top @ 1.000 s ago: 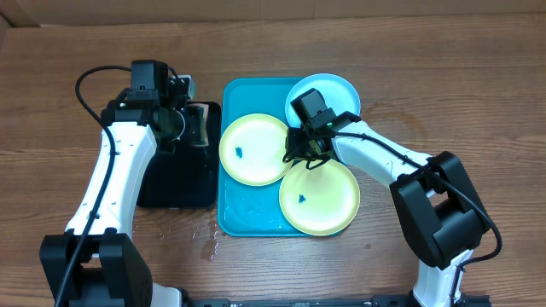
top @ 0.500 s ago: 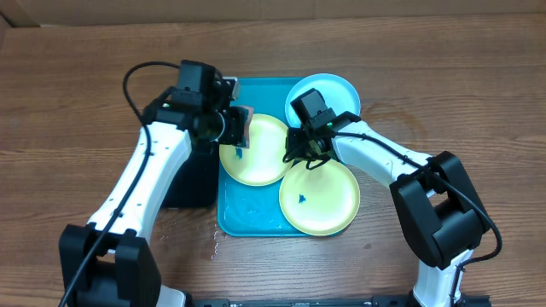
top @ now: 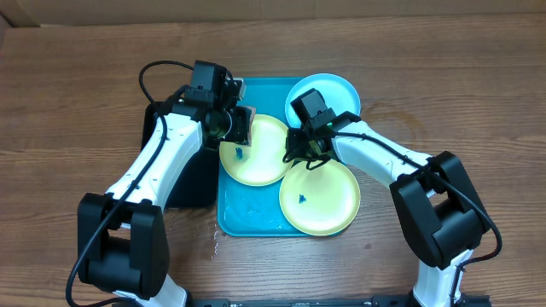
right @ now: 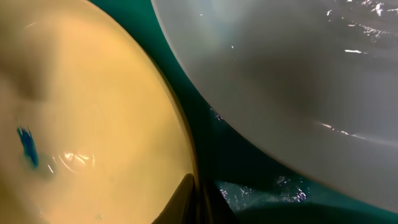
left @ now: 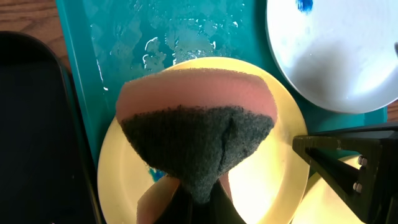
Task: Clean dirty plates on tray and stack at the side
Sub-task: 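Move the sponge with the left gripper onto the left yellow plate, then scrub the left yellow plate's blue stain with the sponge in the left gripper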
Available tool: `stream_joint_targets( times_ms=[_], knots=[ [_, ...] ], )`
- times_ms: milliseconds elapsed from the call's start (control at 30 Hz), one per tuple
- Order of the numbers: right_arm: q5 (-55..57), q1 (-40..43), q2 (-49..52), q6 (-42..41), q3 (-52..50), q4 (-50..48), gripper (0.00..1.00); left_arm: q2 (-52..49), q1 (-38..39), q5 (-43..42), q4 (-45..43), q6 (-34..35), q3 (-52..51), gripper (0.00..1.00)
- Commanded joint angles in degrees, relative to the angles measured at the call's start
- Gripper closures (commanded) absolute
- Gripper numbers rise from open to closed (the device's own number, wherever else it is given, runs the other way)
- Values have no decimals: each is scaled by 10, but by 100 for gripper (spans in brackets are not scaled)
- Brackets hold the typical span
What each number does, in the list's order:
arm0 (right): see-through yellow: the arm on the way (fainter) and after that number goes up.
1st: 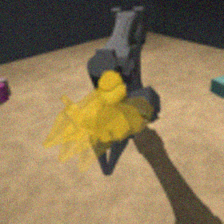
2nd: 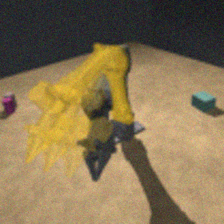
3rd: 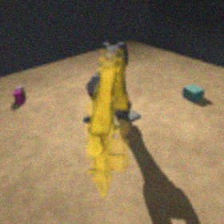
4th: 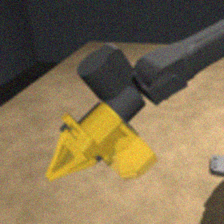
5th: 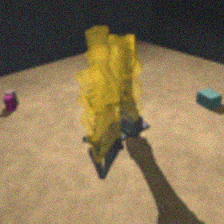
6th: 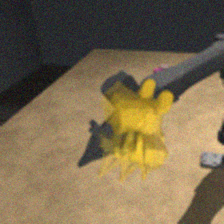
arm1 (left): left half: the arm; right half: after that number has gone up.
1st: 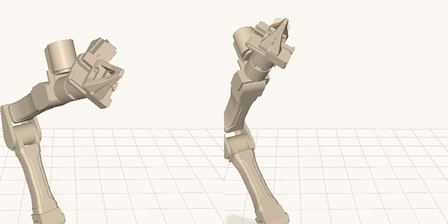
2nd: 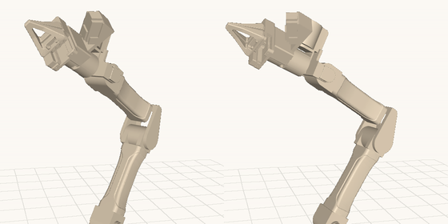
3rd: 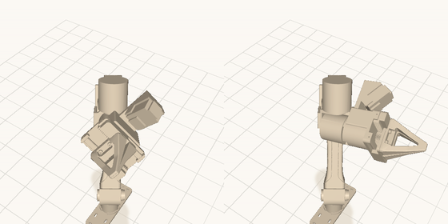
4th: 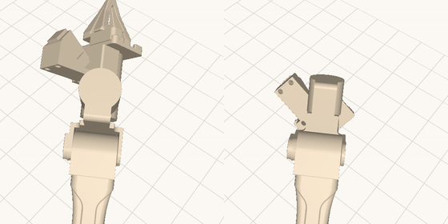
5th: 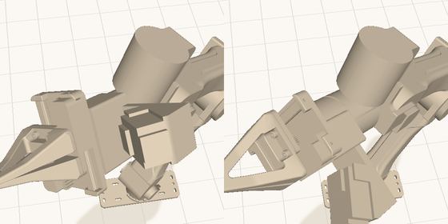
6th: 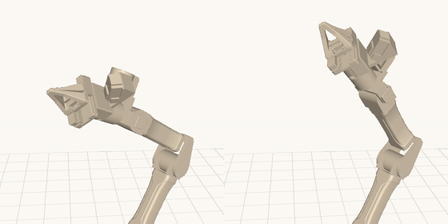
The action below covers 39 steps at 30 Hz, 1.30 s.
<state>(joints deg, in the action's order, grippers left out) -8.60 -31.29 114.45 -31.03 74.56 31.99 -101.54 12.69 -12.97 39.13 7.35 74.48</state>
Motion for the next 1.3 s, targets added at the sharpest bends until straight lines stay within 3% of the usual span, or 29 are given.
stream_joint_targets(
  times_ms=[0, 167, 267, 900, 1267],
  knots=[
    [4, -2, 5, 3, -3, -2, 89, -2, 1, 5, -3, 6, -2, 96],
    [3, 9, 3, 3, -2, 5, 89, -2, 1, 5, 3, 6, -2, 96],
    [4, 10, 0, 3, -2, 13, 96, -2, 1, 5, 8, 6, -2, 96],
    [4, 10, -4, 3, -2, 13, 96, -4, 2, 14, 36, 36, -19, 96],
    [4, 10, -4, 3, -2, 13, 96, -4, 2, 16, -39, 68, -106, 96]
  ],
)
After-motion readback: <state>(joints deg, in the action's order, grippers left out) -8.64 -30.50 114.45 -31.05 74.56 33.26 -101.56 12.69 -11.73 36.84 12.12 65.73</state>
